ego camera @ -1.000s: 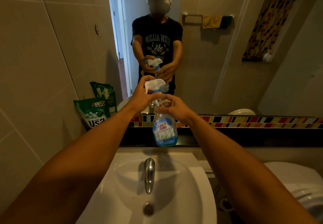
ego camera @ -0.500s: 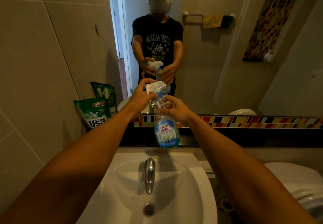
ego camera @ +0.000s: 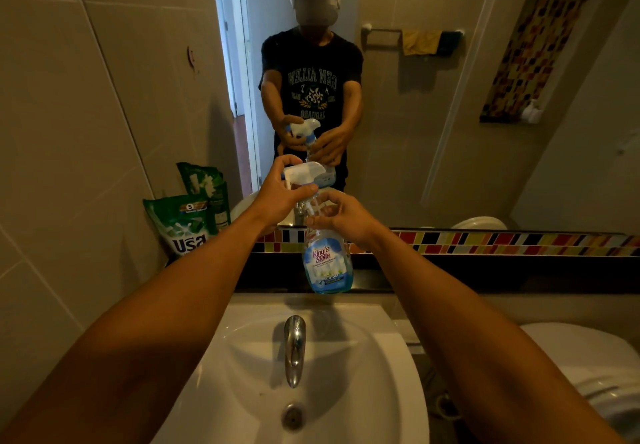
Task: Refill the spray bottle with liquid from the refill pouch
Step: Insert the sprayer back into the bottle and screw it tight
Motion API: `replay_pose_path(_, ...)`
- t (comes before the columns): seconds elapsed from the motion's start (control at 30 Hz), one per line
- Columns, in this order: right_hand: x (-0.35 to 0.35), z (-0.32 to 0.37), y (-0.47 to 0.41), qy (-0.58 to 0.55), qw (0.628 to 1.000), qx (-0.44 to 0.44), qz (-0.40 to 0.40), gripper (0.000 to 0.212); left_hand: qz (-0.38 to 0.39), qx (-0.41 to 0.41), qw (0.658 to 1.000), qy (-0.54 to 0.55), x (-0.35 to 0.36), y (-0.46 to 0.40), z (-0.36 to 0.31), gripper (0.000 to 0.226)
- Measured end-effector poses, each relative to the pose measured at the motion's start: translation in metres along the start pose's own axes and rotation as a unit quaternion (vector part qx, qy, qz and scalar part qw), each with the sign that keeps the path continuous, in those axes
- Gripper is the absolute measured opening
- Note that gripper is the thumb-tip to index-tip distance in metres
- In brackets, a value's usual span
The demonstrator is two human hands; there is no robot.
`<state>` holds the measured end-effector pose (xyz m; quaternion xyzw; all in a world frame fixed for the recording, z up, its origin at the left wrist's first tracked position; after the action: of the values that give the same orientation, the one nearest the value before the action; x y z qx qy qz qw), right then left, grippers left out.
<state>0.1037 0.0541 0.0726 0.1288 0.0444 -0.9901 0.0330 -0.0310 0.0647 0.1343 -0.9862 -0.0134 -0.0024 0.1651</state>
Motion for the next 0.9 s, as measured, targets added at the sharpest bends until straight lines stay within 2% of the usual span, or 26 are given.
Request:
replay_pose_path(0.13, -0.0012, -0.0023, -0.0011, -0.009, 1.000, 0.010, -0.001, 0.044, -0.002, -0.012, 1.000, -0.022, -0.0007, -0.0017, 0.0025, 0.054)
replay_pose_path(0.33, 0.0020, 0.0034, -0.0003, -0.017, 1.000, 0.006, 0.012, 0.046, 0.000, 0.006, 1.000, -0.001, 0.0021, 0.0008, -0.0028, 0.056)
replay_pose_path(0.5, -0.0011, 0.0015, -0.0002, -0.023, 1.000, 0.009, 0.010, 0.042, 0.010, -0.024, 1.000, -0.012, 0.0005, -0.0025, 0.0040, 0.054)
replay_pose_path(0.73, 0.0006, 0.0040, -0.0001, -0.021, 1.000, 0.007, 0.011, 0.045, -0.007, 0.011, 1.000, -0.018, 0.0000, -0.0020, -0.0009, 0.052)
replay_pose_path(0.9, -0.0014, 0.0026, -0.0007, -0.017, 1.000, 0.009, 0.008, 0.040, -0.002, -0.011, 0.999, -0.034, -0.0016, -0.0055, 0.0053, 0.052)
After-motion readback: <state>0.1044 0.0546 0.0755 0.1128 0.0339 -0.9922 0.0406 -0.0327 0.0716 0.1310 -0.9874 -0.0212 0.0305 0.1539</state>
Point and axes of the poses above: each hand's wrist, its own y-axis away from the middle knuckle, its own x-axis out of the palm, z = x × y, the point moved 10 cm from there along -y, towards the middle knuckle, and after that the axes turned 11 degrees about -z, right-handed, at the moved point
